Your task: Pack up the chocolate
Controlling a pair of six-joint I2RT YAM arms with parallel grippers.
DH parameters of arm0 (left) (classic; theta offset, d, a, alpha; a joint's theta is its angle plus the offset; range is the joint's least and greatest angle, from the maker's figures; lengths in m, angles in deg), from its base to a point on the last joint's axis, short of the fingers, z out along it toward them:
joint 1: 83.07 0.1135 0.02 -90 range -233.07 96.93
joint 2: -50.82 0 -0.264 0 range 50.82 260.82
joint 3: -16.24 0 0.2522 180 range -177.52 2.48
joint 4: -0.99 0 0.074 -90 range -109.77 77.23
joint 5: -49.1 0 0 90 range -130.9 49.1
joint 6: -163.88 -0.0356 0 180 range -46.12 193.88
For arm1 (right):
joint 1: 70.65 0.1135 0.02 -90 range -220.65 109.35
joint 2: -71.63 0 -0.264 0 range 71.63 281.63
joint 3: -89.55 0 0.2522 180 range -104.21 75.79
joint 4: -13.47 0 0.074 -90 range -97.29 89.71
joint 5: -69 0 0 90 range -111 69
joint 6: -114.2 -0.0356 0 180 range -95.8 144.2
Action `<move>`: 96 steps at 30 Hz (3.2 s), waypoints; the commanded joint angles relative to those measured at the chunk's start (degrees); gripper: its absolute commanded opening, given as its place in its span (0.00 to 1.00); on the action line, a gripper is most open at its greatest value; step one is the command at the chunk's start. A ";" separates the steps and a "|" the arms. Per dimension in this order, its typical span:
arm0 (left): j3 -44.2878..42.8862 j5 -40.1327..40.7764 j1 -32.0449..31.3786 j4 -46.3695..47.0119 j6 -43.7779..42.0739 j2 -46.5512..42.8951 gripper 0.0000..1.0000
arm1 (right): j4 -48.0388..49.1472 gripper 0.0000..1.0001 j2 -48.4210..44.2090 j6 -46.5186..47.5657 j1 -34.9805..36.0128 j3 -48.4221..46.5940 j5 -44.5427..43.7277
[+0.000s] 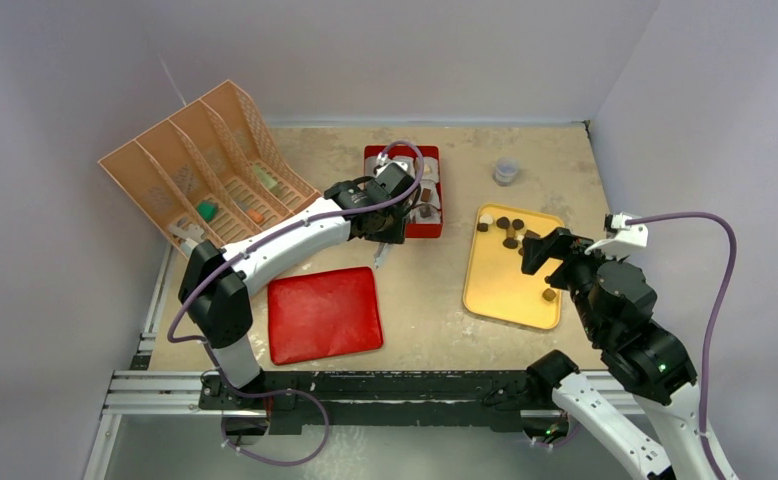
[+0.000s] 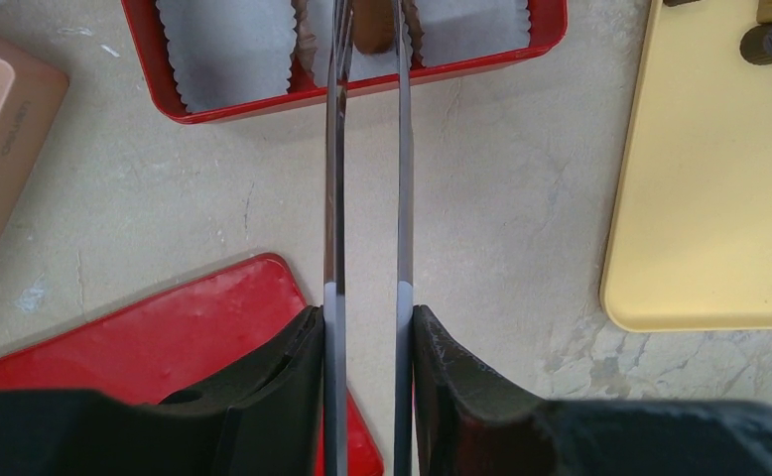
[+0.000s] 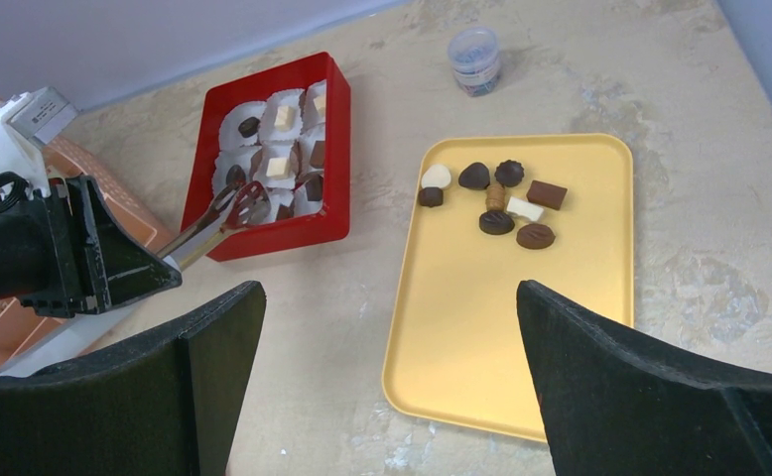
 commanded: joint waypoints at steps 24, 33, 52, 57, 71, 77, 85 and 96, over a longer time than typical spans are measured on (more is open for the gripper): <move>-5.26 -6.41 -0.31 15.61 -5.59 -2.10 0.31 | 1.50 0.99 -0.58 0.77 0.00 -3.03 0.00; -9.47 -9.23 -5.86 20.26 -10.87 4.06 0.31 | 0.60 0.99 -1.48 0.78 0.00 -3.99 -0.55; -12.70 -15.47 -10.35 28.29 -13.49 15.83 0.32 | -0.90 0.99 -2.27 0.19 0.00 -4.53 -0.92; -11.62 -18.30 -11.39 30.96 -14.55 16.31 0.33 | -0.79 0.99 -2.19 -0.05 0.01 -4.46 -0.95; -11.53 -21.19 -12.36 31.68 -14.98 19.29 0.34 | -0.69 0.99 -1.92 -0.22 0.00 -4.13 -0.92; -11.79 -20.72 -12.40 31.45 -15.08 20.95 0.34 | -0.82 0.99 -1.99 -0.28 0.01 -4.02 -0.93; -13.46 -20.41 -12.40 30.97 -16.09 23.50 0.34 | -1.17 0.99 -2.57 -0.11 0.00 -3.85 -1.76; -15.38 -20.98 -12.89 31.67 -17.51 25.93 0.37 | -1.31 0.99 -2.71 0.02 0.01 -3.75 -2.13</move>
